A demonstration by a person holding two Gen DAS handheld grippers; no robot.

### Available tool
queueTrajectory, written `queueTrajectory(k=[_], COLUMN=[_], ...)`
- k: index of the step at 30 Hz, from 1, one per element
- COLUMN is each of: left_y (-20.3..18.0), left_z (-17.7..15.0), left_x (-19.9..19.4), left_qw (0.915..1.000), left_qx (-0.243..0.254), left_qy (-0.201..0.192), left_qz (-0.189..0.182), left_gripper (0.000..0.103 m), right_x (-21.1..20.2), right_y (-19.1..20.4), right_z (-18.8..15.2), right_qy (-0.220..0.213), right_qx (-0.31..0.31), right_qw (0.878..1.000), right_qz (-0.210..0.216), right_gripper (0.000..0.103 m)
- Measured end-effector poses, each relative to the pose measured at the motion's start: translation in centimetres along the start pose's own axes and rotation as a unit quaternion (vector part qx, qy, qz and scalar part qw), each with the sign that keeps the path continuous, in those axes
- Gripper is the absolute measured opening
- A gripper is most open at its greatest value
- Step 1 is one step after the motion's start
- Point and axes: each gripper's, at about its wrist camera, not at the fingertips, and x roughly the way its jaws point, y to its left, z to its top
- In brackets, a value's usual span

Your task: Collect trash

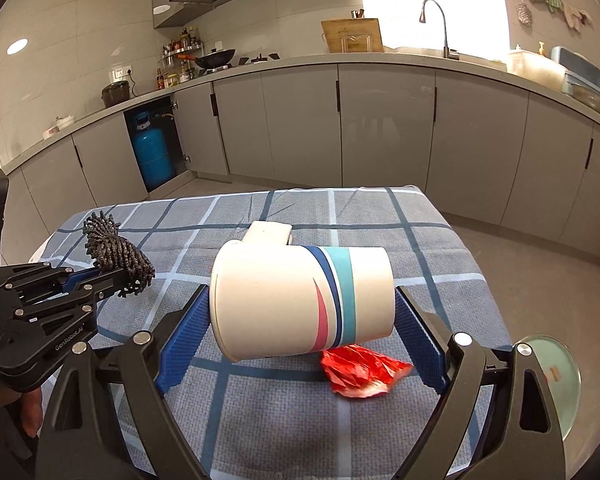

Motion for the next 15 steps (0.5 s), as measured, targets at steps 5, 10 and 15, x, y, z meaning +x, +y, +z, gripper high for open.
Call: queueTrajectory(k=[5,10,15], left_y=[-1.7,-3.2,-4.7], left_z=[0.3,0.5,0.5], left_x=[-0.5,-1.0,-1.7], left_qw=[0.9999,0.9995,0.9986], left_qx=[0.016,0.029,0.045], left_qy=[-0.004,-0.008,-0.014], left_qz=[-0.005,-0.011,-0.023], left_gripper=[0.014,0.014,0.014], right_x=[-1.0,-1.8,-2.6], right_y=[-1.3,-2.4,-3.5], right_z=[-0.5,-1.0,-1.5], right_qy=[-0.003,-0.006,-0.009], right_qx=[0.014,0.029,0.042], right_qw=[1.000,1.000,0.999], right_qz=[-0.004,-0.009,-0.015], right_gripper=[0.087,0.087,0.087])
